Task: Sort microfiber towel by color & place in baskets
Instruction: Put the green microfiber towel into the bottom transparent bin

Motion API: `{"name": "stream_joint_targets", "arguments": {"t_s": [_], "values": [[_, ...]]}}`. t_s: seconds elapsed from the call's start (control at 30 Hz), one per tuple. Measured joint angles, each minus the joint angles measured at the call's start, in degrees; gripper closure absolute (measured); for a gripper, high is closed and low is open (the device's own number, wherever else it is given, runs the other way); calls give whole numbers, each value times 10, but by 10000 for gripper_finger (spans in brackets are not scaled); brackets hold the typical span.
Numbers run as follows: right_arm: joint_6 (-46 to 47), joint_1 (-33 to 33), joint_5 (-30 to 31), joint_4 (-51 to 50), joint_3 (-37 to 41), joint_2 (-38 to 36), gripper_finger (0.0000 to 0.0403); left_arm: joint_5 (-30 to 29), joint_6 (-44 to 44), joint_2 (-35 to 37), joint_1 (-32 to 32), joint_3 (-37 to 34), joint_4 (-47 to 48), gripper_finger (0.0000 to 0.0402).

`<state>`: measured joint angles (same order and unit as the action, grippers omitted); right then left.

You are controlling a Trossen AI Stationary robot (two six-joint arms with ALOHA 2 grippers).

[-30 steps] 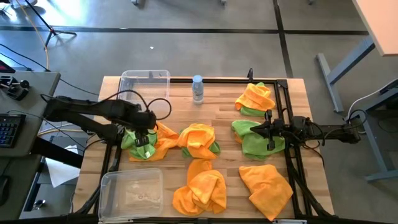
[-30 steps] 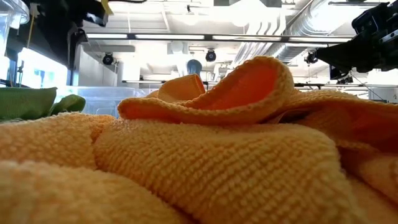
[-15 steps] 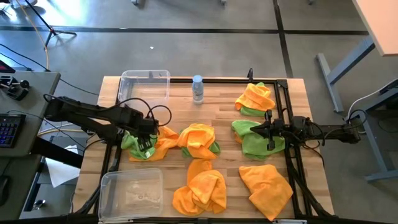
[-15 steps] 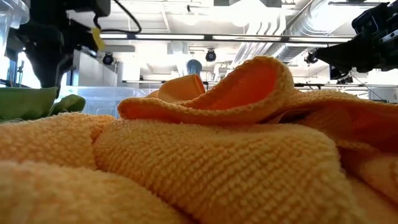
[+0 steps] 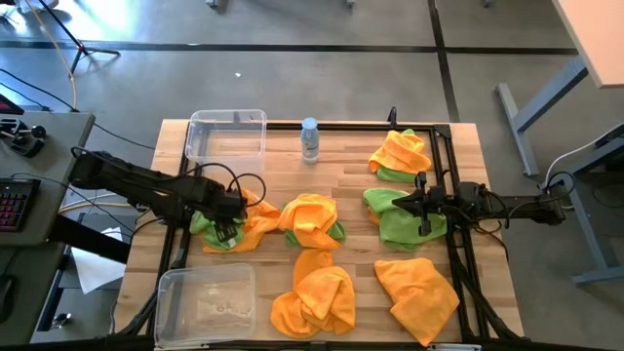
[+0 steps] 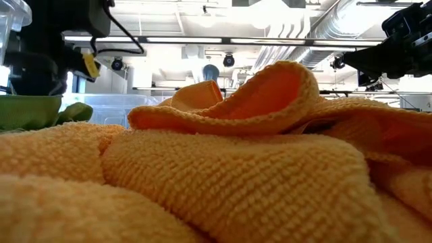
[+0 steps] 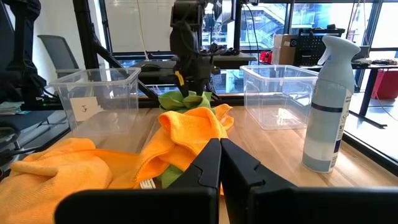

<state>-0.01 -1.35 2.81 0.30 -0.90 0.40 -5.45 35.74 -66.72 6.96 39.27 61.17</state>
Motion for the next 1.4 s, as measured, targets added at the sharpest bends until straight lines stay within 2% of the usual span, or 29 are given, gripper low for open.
{"name": "stream_joint_targets", "arguments": {"t_s": [0.13,0.2,0.27,0.4,0.5,0.6,0.7,0.93,1.17,1.4], "values": [[0,0,0,0,0,0,402,0,10,0,0,-26,-27,236],[0,0,0,0,0,0,402,0,12,0,0,-33,-26,253],[0,0,0,0,0,0,402,-1,12,0,0,-34,-25,287],[0,0,0,0,0,0,402,3,12,0,0,-35,-24,381],[0,0,0,0,0,0,402,19,17,0,0,-33,-19,391],[0,0,0,0,0,0,402,35,22,0,0,-8,30,399],[0,0,0,0,0,0,402,30,26,0,8,47,118,400],[0,0,0,0,0,0,402,6,74,0,51,239,282,401],[0,0,0,0,0,0,402,-2,125,-24,119,424,289,401],[0,0,0,0,0,0,402,-15,123,-107,218,604,288,401]]}}
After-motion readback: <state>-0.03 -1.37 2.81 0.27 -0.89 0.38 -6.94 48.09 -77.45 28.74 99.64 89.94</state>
